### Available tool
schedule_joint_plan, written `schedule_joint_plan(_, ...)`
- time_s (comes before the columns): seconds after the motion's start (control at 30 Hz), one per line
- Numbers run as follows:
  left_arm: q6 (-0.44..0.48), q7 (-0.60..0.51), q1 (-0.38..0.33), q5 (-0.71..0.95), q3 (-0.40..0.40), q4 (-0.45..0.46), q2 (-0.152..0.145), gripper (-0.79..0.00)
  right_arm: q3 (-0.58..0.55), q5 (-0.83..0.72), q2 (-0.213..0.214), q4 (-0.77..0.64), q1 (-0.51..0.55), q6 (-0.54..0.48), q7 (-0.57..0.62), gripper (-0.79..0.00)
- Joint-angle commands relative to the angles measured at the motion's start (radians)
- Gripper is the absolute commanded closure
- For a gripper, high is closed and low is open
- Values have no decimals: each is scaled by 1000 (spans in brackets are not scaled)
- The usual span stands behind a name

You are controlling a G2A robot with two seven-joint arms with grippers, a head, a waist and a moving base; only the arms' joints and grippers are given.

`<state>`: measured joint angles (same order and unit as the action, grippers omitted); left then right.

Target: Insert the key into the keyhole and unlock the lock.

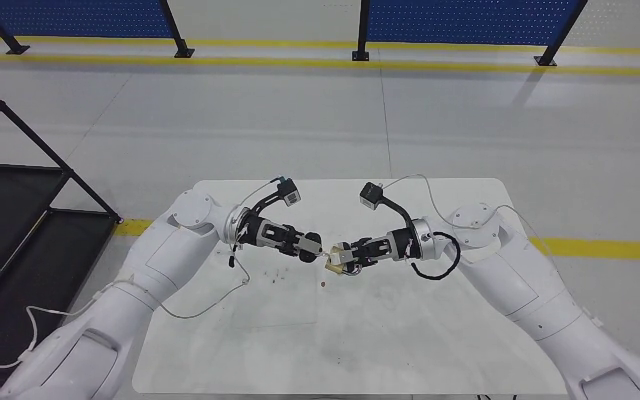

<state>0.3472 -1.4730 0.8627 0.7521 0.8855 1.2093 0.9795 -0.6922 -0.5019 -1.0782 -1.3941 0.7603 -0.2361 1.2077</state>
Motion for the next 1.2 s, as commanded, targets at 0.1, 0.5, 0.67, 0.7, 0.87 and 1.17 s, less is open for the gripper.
schedule_joint_plan(0.1,2,2,1,-7,-2,4,4,0,0,0,0,0,0,0,0,0)
schedule_joint_plan(0.5,10,10,3,-24,-4,18,12,0,0,0,0,0,0,0,0,0)
schedule_joint_plan(0.67,23,23,8,-42,0,35,10,0,0,0,0,0,0,0,0,0)
schedule_joint_plan(0.7,27,27,11,-46,2,42,10,0,0,0,0,0,0,0,0,0)
schedule_joint_plan(0.87,52,52,24,-73,16,78,1,0,0,0,0,0,0,0,0,0)
schedule_joint_plan(1.17,80,80,47,-102,23,113,-15,0,0,0,0,0,0,0,0,0)
